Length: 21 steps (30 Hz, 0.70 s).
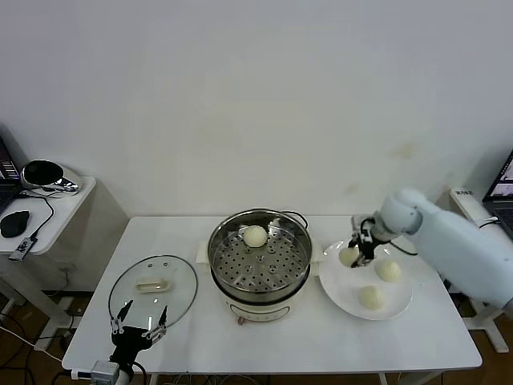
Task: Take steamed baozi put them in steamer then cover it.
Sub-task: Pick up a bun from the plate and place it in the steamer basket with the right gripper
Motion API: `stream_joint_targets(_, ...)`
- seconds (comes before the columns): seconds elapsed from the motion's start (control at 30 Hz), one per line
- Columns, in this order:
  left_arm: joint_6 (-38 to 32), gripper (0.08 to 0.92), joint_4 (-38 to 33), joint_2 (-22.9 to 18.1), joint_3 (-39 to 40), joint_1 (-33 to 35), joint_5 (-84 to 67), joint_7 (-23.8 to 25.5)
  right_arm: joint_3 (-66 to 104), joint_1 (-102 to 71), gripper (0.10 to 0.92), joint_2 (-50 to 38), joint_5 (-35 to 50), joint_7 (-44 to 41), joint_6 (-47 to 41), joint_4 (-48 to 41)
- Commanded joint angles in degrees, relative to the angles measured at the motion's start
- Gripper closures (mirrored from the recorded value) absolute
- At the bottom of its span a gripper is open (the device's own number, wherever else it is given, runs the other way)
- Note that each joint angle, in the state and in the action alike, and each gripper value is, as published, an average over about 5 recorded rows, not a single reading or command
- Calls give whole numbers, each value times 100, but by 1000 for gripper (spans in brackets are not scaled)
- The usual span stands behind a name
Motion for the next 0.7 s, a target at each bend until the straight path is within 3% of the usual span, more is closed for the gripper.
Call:
stream_joint_targets(0.03, -39, 177, -155, 18, -24, 12, 57, -23, -1198, 2188, 471, -223, 1646, -441, -573, 512)
stream_joint_targets(0.4, -39, 177, -283, -8, -72, 17, 72, -40, -1785, 2968, 474, 1706, 3146, -292, -1439, 126)
stream_joint_targets(0.7, 0, 177, -345, -163, -68, -21, 101, -33, -1956, 2595, 474, 3257, 3105, -175, -1574, -673)
